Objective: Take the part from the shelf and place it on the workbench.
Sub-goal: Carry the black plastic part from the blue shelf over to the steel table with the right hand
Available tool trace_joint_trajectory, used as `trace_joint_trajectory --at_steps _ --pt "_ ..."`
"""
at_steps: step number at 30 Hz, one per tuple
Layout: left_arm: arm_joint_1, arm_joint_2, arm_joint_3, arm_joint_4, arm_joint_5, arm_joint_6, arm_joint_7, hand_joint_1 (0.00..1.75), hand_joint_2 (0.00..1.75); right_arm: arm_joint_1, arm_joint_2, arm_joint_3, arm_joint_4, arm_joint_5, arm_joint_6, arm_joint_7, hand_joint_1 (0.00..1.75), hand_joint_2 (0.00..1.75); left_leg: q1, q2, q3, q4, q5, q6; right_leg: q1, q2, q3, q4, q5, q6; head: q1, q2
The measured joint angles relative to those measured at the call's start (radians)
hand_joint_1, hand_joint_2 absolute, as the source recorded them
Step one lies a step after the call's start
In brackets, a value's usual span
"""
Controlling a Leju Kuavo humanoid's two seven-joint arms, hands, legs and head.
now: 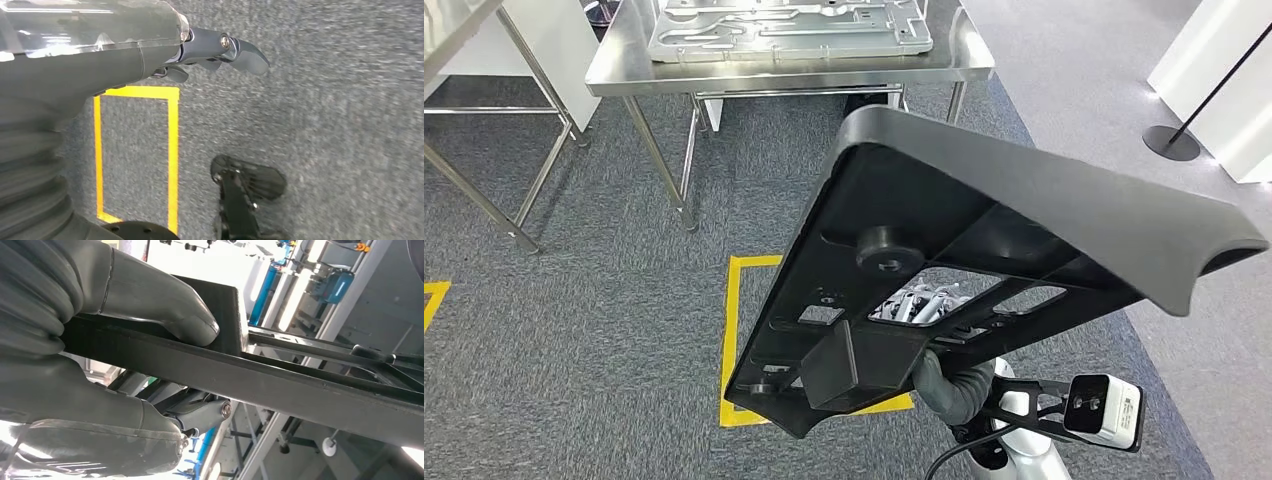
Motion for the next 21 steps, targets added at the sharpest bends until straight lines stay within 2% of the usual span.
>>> trace_joint_trajectory --at_steps 1,2,4,6,7,8,10,11,12,13,15,16,18,19,21 --pt "-0.001 0.000 0.000 0.000 0.000 0.000 0.000 0.00 1.75 0.000 0.000 -0.001 0.000 0.000 0.000 0.000 1.75 1.75 -0.001 0.000 0.008 0.000 -0.007 -0.004 0.003 -0.004 0.024 -0.063 0.024 -0.005 0.000 0.000" --pt "-0.002 0.000 0.000 0.000 0.000 0.000 0.000 0.00 1.75 0.000 0.000 -0.001 0.001 0.000 0.001 0.000 1.75 1.75 -0.001 0.001 0.012 -0.003 -0.013 -0.010 0.007 -0.008 0.039 -0.104 0.037 -0.011 0.000 0.000" --pt "-0.003 0.000 0.000 0.000 0.000 0.001 0.002 0.00 1.75 0.000 0.000 -0.003 0.001 0.000 0.001 0.000 1.75 1.75 -0.003 0.004 0.020 -0.003 -0.016 -0.023 0.012 -0.007 0.047 -0.127 0.030 -0.024 0.000 0.000" --pt "-0.004 0.000 0.000 0.000 0.001 0.001 0.003 0.00 1.75 0.001 0.002 -0.006 0.001 0.000 0.001 0.000 1.75 1.75 -0.003 0.006 0.019 0.018 -0.017 -0.033 0.008 -0.002 0.061 -0.133 0.029 -0.037 0.000 0.000" --pt "-0.005 0.000 0.000 0.000 0.001 0.001 0.003 0.00 1.75 0.000 0.003 -0.007 0.001 -0.001 0.001 0.000 1.75 1.75 -0.002 0.006 0.005 0.050 -0.026 -0.035 0.007 -0.002 0.070 -0.135 0.025 -0.043 0.000 0.000" --pt "-0.006 0.000 0.000 0.000 0.001 0.000 0.003 0.00 1.75 0.000 0.004 -0.007 0.001 -0.001 0.002 0.000 1.75 1.75 -0.001 0.006 -0.023 0.102 -0.044 -0.037 0.006 -0.001 0.079 -0.138 0.020 -0.048 0.000 0.000" --pt "-0.005 0.001 -0.001 0.000 0.001 0.000 0.003 0.00 1.75 -0.001 0.006 -0.008 0.001 -0.002 0.005 0.000 1.75 1.75 0.000 0.004 -0.101 0.232 -0.100 -0.043 0.009 0.000 0.093 -0.138 0.008 -0.055 0.000 0.000" --pt "-0.003 0.002 -0.002 0.000 0.001 0.000 0.003 0.00 1.75 0.000 0.006 -0.008 0.001 -0.002 0.007 0.000 1.75 1.75 0.000 0.004 -0.137 0.279 -0.121 -0.046 0.010 0.001 0.100 -0.138 0.001 -0.056 0.000 0.000" --pt "-0.001 0.003 -0.003 0.000 0.001 0.001 0.003 0.00 1.75 0.001 0.006 -0.009 0.002 -0.003 0.008 0.001 1.75 1.75 0.000 0.004 -0.160 0.296 -0.122 -0.048 0.011 0.004 0.109 -0.138 -0.006 -0.056 0.000 0.000" --pt "0.000 0.004 -0.005 0.000 0.001 0.002 0.003 0.00 1.75 0.001 0.006 -0.009 0.002 -0.003 0.008 0.002 1.75 1.75 0.000 0.004 -0.165 0.275 -0.100 -0.047 0.012 0.006 0.120 -0.138 -0.013 -0.056 0.000 0.000" --pt "0.001 0.006 -0.006 0.000 0.001 0.003 0.002 0.00 1.75 0.000 0.007 -0.010 0.003 -0.004 0.009 0.005 1.75 1.75 -0.001 0.004 -0.132 0.145 -0.003 -0.039 0.014 0.008 0.144 -0.138 -0.030 -0.053 0.000 0.000" --pt "0.001 0.007 -0.007 0.000 0.001 0.003 0.002 0.00 1.75 0.000 0.008 -0.010 0.003 -0.004 0.008 0.007 1.75 1.75 -0.004 0.005 -0.114 0.083 0.031 -0.033 0.015 0.009 0.153 -0.138 -0.037 -0.050 0.000 0.000" --pt "0.000 0.009 -0.009 0.000 0.001 0.003 0.000 0.00 1.75 -0.001 0.010 -0.011 0.004 -0.005 0.008 0.010 1.75 1.75 -0.011 0.004 -0.096 0.019 0.055 -0.020 0.015 0.010 0.160 -0.138 -0.045 -0.040 0.000 0.000" --pt "0.000 0.010 -0.010 0.000 0.001 0.003 0.000 0.00 1.75 -0.001 0.010 -0.011 0.004 -0.005 0.008 0.011 1.75 1.75 -0.013 0.004 -0.095 0.017 0.049 -0.013 0.015 0.011 0.163 -0.135 -0.045 -0.033 0.000 0.000" --pt "0.000 0.010 -0.013 0.000 0.001 0.003 0.000 0.00 1.75 -0.001 0.011 -0.012 0.003 -0.005 0.008 0.012 1.75 1.75 -0.010 0.001 -0.079 0.007 0.058 -0.001 0.016 0.010 0.166 -0.123 -0.050 -0.021 0.000 0.000"
